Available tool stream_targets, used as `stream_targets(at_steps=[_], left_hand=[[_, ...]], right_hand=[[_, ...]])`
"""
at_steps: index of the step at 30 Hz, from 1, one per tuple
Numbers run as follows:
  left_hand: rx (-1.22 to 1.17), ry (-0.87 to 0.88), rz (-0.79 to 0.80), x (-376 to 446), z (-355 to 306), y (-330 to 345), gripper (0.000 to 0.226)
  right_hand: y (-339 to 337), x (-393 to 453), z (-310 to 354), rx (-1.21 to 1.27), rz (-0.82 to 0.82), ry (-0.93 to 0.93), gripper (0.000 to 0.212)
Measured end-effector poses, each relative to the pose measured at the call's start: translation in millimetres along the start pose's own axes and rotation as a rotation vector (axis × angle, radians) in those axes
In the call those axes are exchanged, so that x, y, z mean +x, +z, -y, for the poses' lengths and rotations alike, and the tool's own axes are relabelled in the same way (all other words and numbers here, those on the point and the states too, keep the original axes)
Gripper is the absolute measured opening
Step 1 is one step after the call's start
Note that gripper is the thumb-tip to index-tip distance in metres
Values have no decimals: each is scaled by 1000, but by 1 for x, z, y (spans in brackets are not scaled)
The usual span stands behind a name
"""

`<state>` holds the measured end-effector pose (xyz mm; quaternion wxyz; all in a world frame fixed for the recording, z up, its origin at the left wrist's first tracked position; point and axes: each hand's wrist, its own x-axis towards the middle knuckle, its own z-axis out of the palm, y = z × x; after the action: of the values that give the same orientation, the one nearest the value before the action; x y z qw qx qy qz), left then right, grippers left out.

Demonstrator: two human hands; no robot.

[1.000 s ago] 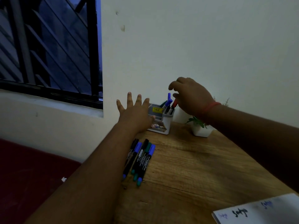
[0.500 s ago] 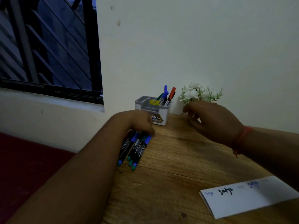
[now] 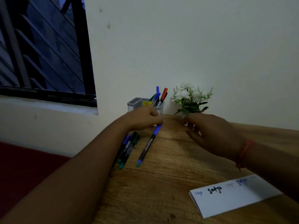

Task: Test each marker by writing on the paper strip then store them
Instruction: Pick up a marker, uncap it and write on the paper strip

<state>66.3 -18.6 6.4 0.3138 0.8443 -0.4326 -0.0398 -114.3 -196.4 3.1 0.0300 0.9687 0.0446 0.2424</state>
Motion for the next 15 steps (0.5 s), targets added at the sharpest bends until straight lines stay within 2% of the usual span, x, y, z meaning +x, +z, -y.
stream_targets(at_steps=[3,5,8,10,12,15], left_hand=[[-276,63,-226,-5,-29,9,32],[-427,49,-347,-7,-50,22,29],[-689,20,-354,-11,-77,43,27],[-864,-9,-306,-14,-91,54,26],[-961,-31,-271,-18,-100,62,27],[-982,-46,-237,-20,-104,70,25]], right_hand=[[-3,-10,-3,12,4,12,35],[-5,-18,-5,40,11,39,50],[-8,-31,-10,116,-22,-6,72],[-14,-42,-12,155,-33,-91,69],[-18,-51,-17,167,-31,-144,56],[-24,-65,-22,246,-69,-94,35]])
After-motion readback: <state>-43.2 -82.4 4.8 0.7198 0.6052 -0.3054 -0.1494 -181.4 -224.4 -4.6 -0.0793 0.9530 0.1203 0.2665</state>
